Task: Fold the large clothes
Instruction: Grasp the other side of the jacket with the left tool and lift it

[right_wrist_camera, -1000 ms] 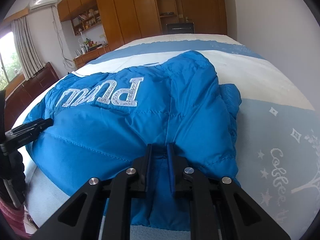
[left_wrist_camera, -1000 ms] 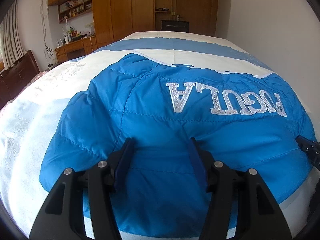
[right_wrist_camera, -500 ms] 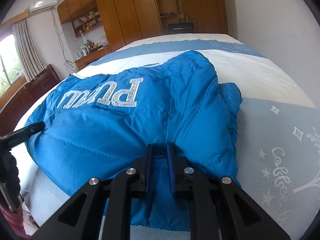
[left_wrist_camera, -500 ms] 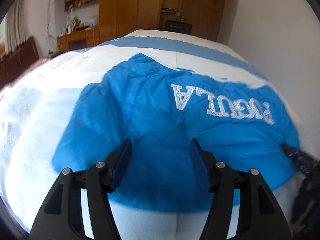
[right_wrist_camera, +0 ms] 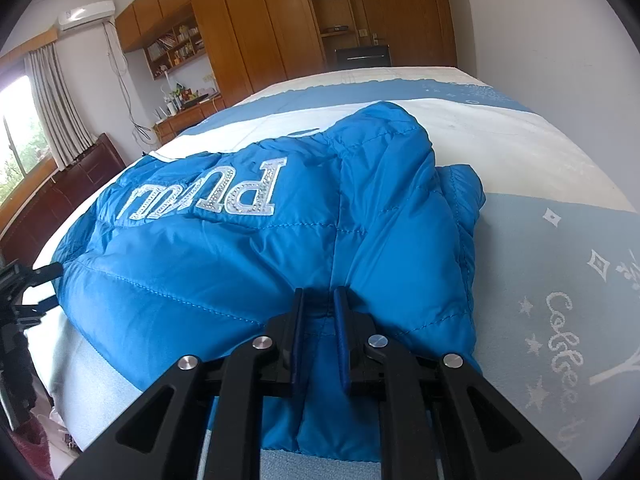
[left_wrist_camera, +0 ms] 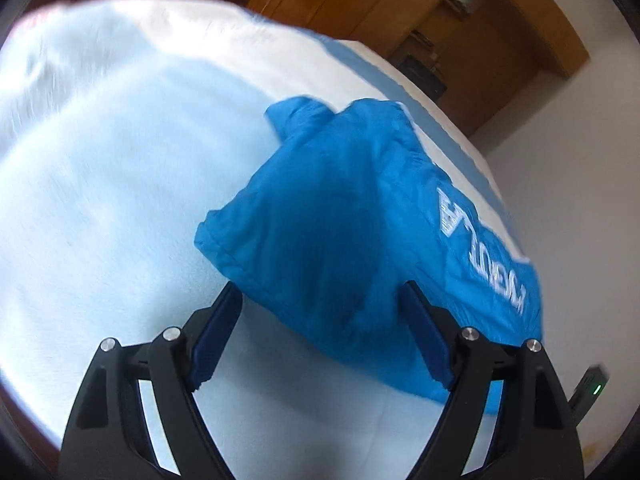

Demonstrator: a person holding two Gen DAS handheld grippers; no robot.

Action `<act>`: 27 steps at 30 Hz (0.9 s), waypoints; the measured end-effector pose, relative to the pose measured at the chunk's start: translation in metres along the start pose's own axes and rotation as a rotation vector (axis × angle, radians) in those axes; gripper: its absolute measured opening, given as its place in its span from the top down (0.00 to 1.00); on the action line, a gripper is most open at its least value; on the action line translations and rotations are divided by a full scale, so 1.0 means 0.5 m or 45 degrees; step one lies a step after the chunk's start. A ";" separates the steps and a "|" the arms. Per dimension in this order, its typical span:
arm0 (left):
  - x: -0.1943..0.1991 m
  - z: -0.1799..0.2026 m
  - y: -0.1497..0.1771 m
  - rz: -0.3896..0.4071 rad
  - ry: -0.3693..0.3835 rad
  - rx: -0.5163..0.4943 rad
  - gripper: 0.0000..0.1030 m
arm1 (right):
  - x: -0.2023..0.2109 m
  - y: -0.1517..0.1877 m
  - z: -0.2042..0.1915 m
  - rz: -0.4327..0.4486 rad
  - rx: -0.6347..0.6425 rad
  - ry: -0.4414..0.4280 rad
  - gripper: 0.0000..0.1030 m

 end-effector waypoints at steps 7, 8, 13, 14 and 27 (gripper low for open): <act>-0.033 -0.018 -0.041 0.033 0.114 0.147 0.35 | -0.001 0.001 0.000 0.000 0.001 0.002 0.87; -0.039 -0.020 -0.045 0.028 0.129 0.166 0.44 | -0.001 0.001 0.001 0.000 0.001 0.001 0.87; -0.054 -0.018 -0.036 0.033 0.140 0.161 0.58 | -0.002 0.001 -0.001 -0.006 0.013 0.015 0.87; -0.057 -0.018 -0.033 0.040 0.135 0.155 0.59 | -0.003 0.001 -0.002 -0.006 0.021 0.024 0.87; 0.027 0.081 -0.060 0.165 0.171 -0.069 0.75 | 0.075 -0.048 0.009 -0.026 -0.061 -0.159 0.81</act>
Point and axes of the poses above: each gripper's, at about its wrist camera, not at the fingertips, and x roughly against the way its jaws point, z to its right, y to its underside, the point moved 9 cm from there along -x, roughly the way its jaws point, and after that the axes turned 4 degrees about -x, right-handed, at the moved point
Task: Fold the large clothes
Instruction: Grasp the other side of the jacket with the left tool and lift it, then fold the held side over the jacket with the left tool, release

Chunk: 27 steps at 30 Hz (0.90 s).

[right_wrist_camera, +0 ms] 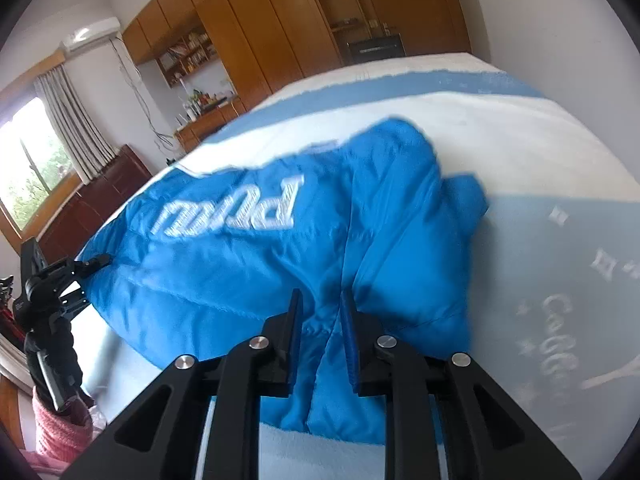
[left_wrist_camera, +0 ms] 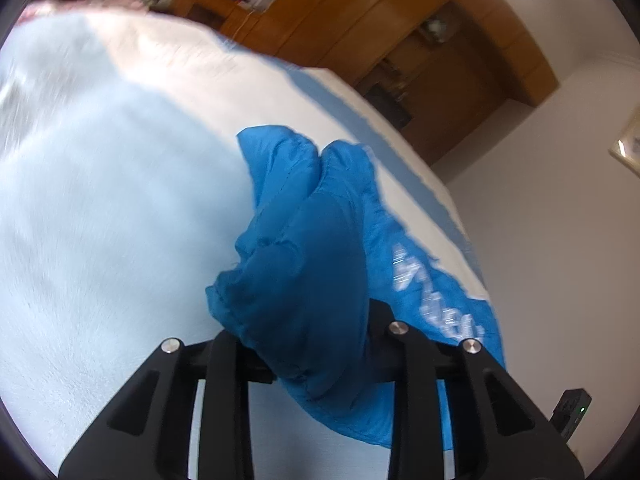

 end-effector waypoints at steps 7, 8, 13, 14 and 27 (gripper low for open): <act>0.045 0.201 -0.033 0.075 0.080 -0.292 0.76 | 0.113 -0.070 0.028 0.081 0.022 0.040 0.80; 0.047 0.230 -0.031 0.078 0.092 -0.331 0.76 | 0.126 -0.076 0.032 0.089 0.029 0.054 0.80; 0.031 0.375 0.001 0.050 0.179 -0.485 0.76 | 0.163 -0.085 0.040 0.106 0.048 0.092 0.80; 0.026 0.395 0.009 0.040 0.193 -0.507 0.76 | 0.168 -0.082 0.041 0.106 0.047 0.093 0.80; -0.120 0.541 0.160 -0.203 0.272 -0.708 0.76 | 0.192 -0.063 0.086 0.070 -0.020 0.118 0.80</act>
Point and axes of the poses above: each gripper's, at about its wrist camera, not at the fingertips, and x roughly against the way its jaws point, z to its right, y to its underside, the point moved 9 cm from there along -x, roughly the way its jaws point, and after that the axes turned 4 degrees about -x, right-handed, at the moved point
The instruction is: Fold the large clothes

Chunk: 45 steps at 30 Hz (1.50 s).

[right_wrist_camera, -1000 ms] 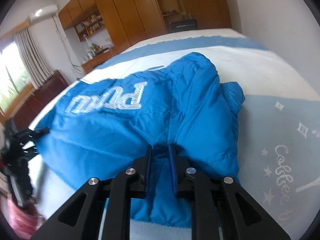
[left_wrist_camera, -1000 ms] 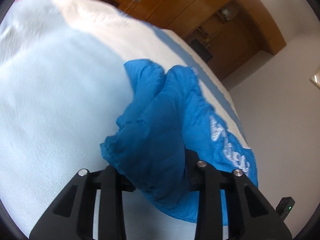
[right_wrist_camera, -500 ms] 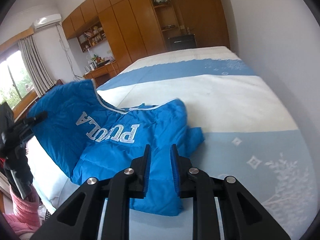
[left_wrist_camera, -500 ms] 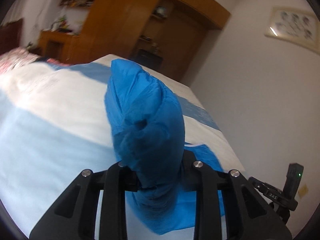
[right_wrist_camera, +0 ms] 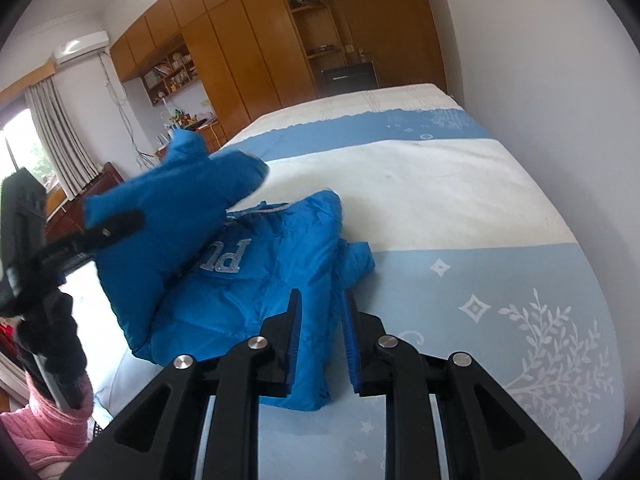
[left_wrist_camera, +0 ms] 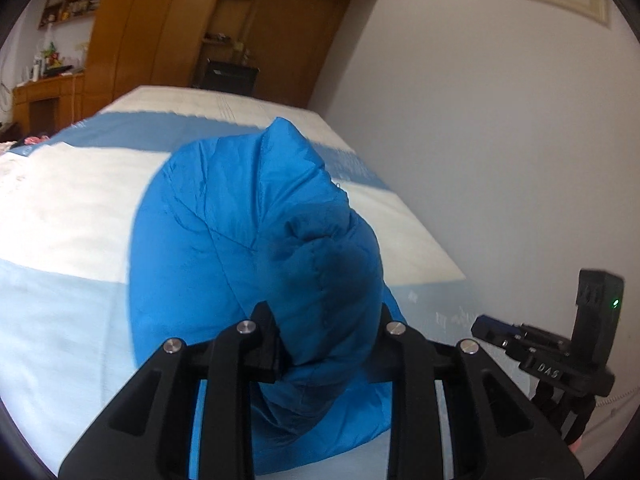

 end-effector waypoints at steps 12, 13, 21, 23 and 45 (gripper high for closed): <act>-0.147 -0.021 0.085 -0.185 0.034 -0.086 0.73 | -0.028 0.008 0.015 -0.049 -0.034 -0.003 0.80; -0.151 -0.023 0.087 -0.187 0.036 -0.084 0.73 | -0.031 0.009 0.016 -0.053 -0.035 -0.006 0.80; -0.132 -0.041 0.084 -0.206 0.077 -0.045 0.71 | -0.049 -0.013 -0.021 -0.082 -0.036 -0.096 0.73; -0.128 -0.042 0.074 -0.203 0.092 -0.028 0.68 | -0.056 -0.024 -0.033 -0.086 -0.027 -0.114 0.73; -0.064 -0.288 -0.019 -0.182 -0.287 0.121 0.47 | -0.233 -0.067 -0.127 -0.542 -0.287 -0.415 0.26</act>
Point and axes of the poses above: each gripper's, at about its wrist camera, not at the fingertips, and x roughly against the way its jaws point, z to its right, y to its underside, the point moved 9 cm from there along -x, roughly the way its jaws point, and after that the axes turned 4 degrees about -x, right-handed, at the moved point
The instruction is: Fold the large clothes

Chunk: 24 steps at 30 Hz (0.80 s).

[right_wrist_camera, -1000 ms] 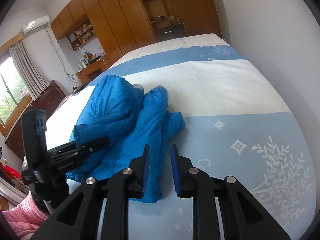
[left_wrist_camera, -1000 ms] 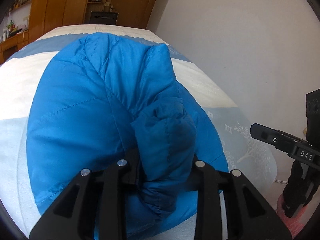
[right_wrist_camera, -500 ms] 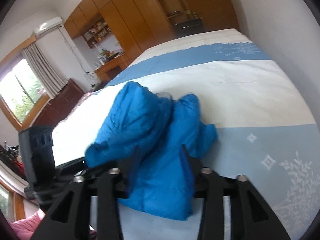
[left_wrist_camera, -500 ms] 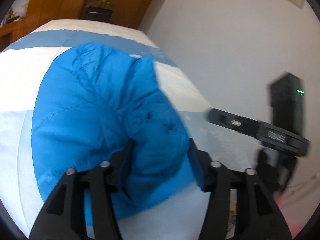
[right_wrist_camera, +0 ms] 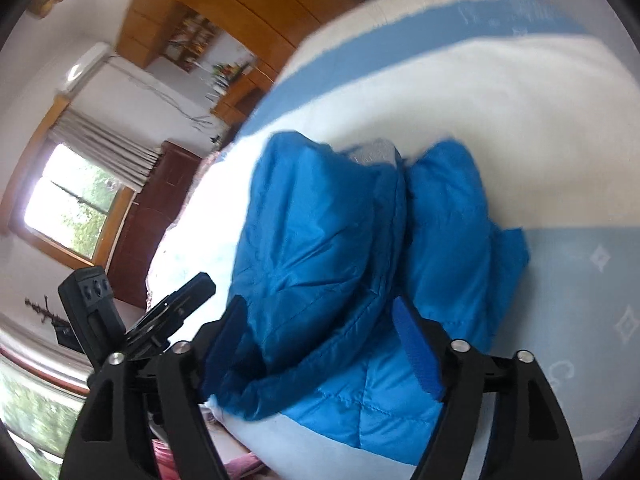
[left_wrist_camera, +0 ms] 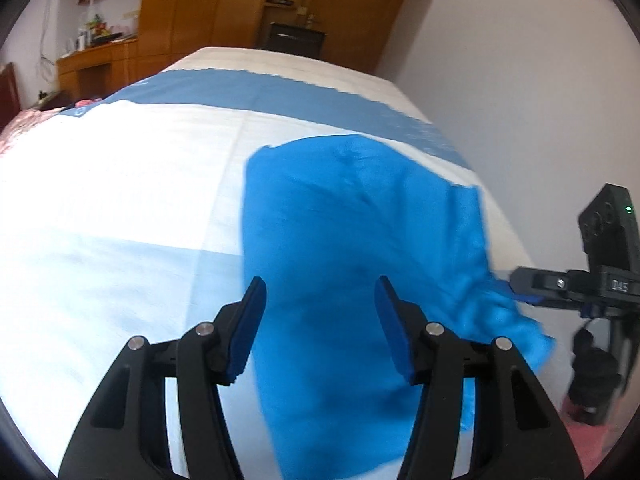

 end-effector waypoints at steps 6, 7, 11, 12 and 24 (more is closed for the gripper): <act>-0.036 -0.026 -0.019 0.004 -0.037 0.006 0.48 | -0.067 -0.007 0.016 -0.090 -0.070 0.023 0.26; -0.036 -0.029 -0.019 0.005 -0.043 0.006 0.48 | -0.075 -0.009 0.016 -0.096 -0.068 0.032 0.28; -0.046 -0.038 -0.022 0.026 -0.068 0.006 0.48 | -0.085 -0.011 0.001 -0.082 -0.013 0.038 0.62; -0.042 -0.036 -0.019 0.032 -0.077 0.003 0.48 | -0.083 -0.010 -0.006 -0.074 0.010 0.034 0.71; 0.004 -0.009 -0.019 0.085 -0.074 -0.021 0.48 | 0.044 0.001 -0.111 0.096 0.319 0.031 0.87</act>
Point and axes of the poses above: each gripper's, at about its wrist camera, not at the fingertips, and x roughly against the way its jaws point, z to its right, y to its underside, the point moved 9 cm from there along -x, roughly the way its jaws point, and after that the axes turned 4 degrees about -x, right-handed, at the moved point
